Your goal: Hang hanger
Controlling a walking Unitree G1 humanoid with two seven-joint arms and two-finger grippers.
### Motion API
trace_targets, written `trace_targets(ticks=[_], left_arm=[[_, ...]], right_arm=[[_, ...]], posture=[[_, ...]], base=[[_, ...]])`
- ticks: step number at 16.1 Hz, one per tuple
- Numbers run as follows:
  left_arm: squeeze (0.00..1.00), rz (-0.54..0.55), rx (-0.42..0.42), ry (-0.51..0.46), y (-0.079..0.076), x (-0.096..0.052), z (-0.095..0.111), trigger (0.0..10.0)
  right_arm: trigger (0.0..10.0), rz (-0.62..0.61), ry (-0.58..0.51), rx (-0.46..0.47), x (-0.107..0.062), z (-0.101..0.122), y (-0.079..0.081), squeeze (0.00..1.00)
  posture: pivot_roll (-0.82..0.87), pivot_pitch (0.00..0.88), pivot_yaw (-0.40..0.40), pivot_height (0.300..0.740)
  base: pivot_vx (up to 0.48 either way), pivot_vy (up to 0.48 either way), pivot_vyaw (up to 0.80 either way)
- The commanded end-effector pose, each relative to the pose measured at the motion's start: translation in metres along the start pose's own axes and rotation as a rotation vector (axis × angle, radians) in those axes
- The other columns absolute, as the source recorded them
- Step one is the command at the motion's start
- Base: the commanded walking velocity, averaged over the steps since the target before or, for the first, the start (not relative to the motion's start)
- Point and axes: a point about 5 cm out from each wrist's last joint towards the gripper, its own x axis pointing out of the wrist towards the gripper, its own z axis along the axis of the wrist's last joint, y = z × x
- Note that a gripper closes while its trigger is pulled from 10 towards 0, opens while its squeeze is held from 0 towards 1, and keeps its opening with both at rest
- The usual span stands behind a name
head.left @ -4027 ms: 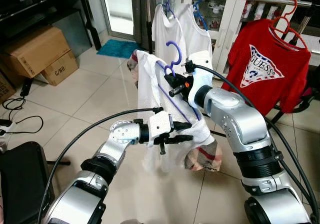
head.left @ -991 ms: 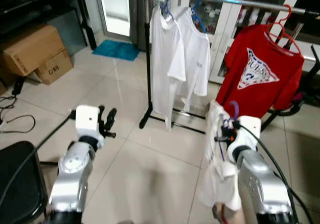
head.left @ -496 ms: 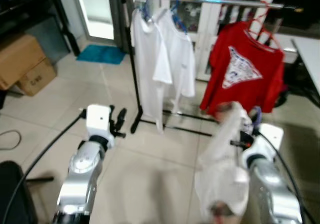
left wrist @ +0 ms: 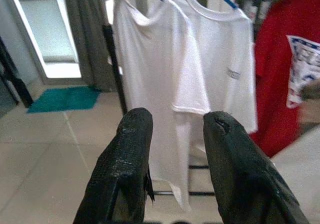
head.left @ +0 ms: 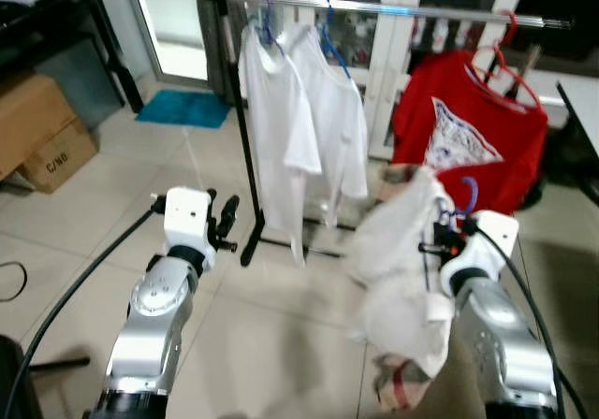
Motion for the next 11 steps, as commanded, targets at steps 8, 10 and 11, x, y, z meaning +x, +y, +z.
trace_targets(ticks=[8,10,11], left_arm=[[0.0,0.027,0.016,0.006,0.01,-0.007,0.002,10.0],[0.0,0.019,0.014,0.008,0.01,0.0,0.003,10.0],[0.0,0.015,0.013,0.005,0.009,0.002,0.004,10.0]], right_arm=[[10.0,0.039,-0.045,-0.035,0.009,0.013,0.011,0.0],[10.0,0.034,-0.054,-0.029,0.005,0.017,0.008,0.0],[10.0,0.033,-0.055,-0.029,0.004,0.016,0.006,0.0]], posture=[[-0.05,0.06,0.003,0.74],[-0.07,0.058,0.025,0.74],[-0.07,0.055,0.03,0.74]], base=[[0.36,0.0,-0.27],[0.362,0.0,0.0],[0.36,0.0,0.0]])
